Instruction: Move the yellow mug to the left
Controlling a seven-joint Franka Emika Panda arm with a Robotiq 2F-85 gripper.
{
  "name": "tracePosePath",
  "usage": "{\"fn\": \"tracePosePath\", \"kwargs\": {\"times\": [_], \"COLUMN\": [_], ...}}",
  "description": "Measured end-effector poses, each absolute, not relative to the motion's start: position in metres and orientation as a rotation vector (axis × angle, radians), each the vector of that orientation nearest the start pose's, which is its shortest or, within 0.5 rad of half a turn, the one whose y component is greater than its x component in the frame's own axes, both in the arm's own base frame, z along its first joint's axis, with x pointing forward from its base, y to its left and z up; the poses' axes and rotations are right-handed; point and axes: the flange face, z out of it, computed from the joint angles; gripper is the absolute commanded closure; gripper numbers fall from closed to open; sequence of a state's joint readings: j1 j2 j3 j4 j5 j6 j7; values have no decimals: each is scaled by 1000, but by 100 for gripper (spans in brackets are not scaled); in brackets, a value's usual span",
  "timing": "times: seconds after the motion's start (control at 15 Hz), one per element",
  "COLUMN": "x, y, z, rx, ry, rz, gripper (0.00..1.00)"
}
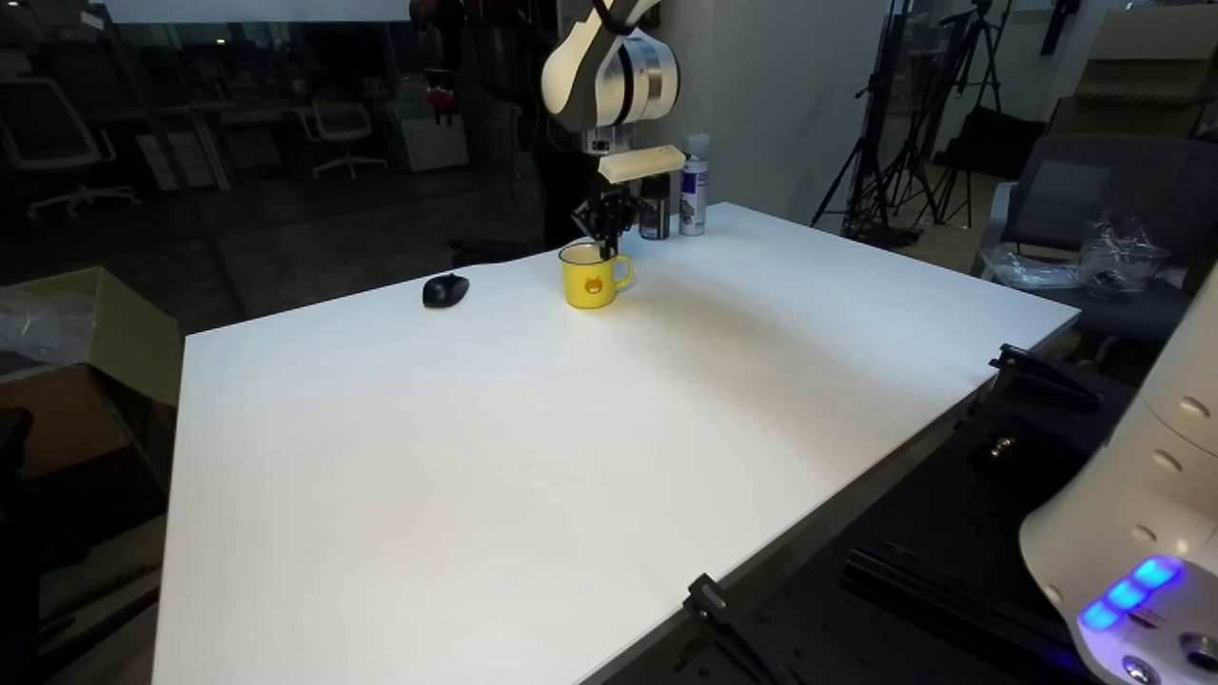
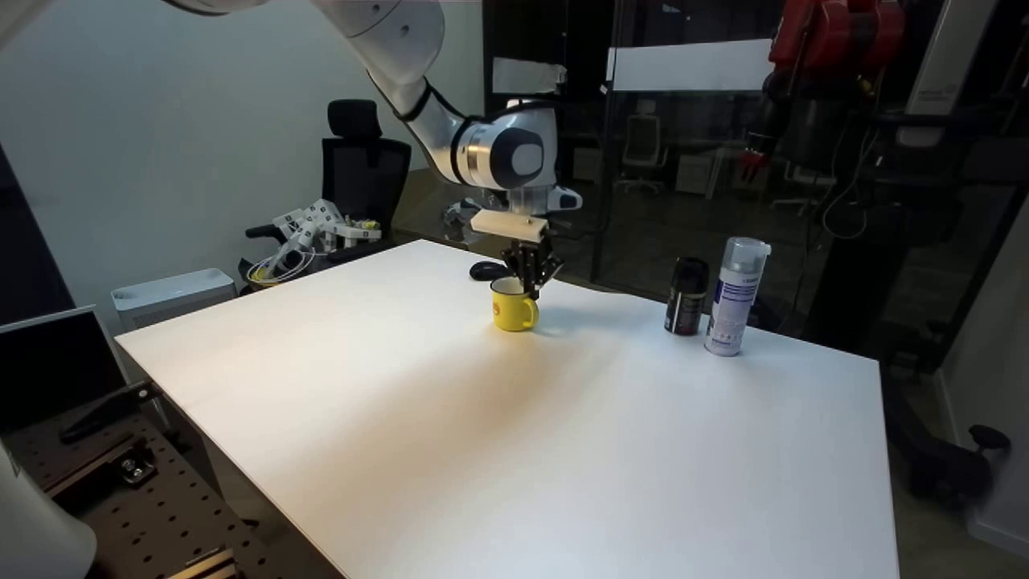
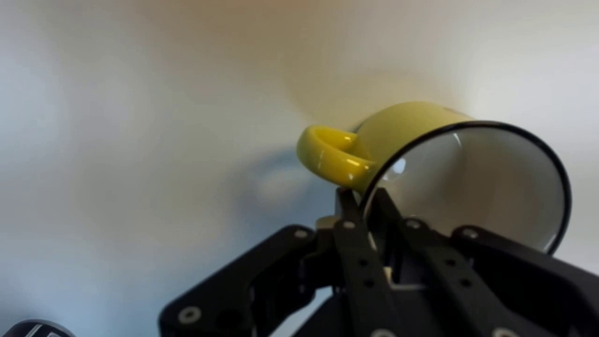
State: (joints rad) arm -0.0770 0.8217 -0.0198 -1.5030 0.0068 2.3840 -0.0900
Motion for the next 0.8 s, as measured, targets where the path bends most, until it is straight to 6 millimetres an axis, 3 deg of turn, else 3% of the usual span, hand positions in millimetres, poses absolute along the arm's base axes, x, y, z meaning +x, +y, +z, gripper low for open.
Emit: {"fn": "tracePosePath", "kwargs": {"times": [0.4, 0.8], "x": [717, 718], "y": [-61, -21], "z": [187, 185], "rx": [-3147, -3094], "ry": [-56, -174], "rz": [-102, -82], "gripper": [97, 97]}}
